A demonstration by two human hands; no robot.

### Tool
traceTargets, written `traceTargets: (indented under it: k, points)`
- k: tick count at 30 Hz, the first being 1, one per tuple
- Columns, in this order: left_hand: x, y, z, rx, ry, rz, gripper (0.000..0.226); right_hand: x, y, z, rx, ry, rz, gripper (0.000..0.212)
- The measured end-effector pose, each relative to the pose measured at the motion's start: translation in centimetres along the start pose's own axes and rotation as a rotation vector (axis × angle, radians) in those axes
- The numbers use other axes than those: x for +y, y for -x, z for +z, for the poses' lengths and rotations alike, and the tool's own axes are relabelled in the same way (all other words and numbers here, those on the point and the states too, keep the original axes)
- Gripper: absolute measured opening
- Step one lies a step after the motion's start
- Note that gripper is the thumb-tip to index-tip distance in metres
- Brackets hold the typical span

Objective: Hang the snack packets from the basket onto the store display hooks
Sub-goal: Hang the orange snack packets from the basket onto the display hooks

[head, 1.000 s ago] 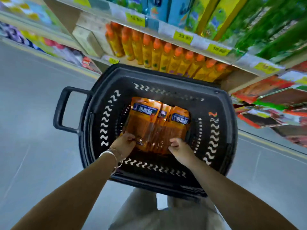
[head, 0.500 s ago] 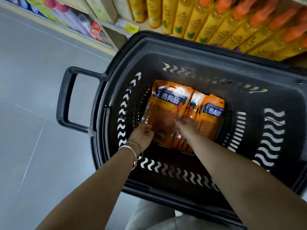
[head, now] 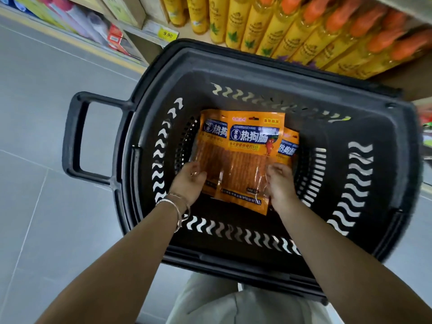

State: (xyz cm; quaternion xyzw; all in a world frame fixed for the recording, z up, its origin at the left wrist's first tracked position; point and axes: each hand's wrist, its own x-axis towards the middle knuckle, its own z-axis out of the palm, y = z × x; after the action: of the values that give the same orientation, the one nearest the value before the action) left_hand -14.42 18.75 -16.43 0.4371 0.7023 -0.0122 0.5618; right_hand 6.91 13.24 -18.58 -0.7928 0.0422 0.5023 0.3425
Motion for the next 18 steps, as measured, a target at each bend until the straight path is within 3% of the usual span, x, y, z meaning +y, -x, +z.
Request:
traceTargets:
  k: [4,7,10,13,16,18]
  points:
    - [0.8,-0.1,0.5,-0.088,0.102,-0.061,0.072,-0.4,1.1,-1.2,-0.269,-0.088,0.09,0.007]
    - [1.4,-0.5,0.5,-0.154,0.174,-0.11,0.06,-0.5,1.7,-0.2,-0.384,-0.09,0.141,0.003]
    - [1.4,-0.7,-0.4,0.021,0.13,-0.093,0.035,-0.6,1.1,1.2,-0.355,-0.022,0.142,0.004]
    - [1.4,-0.5,-1.8,0.22,-0.063,-0.027,0.029,0.0,-0.9,2.2,-0.227,0.17,0.044,0.009]
    - [1.3,-0.9,-2.4,0.204,-0.168,-0.02,0.032,0.5,-3.0,3.4,-0.172,0.373,-0.026,0.03]
    - [1.3,-1.3,-2.4,0.166,-0.173,-0.046,0.035,0.6,-4.0,4.7,-0.159,0.436,-0.07,0.033]
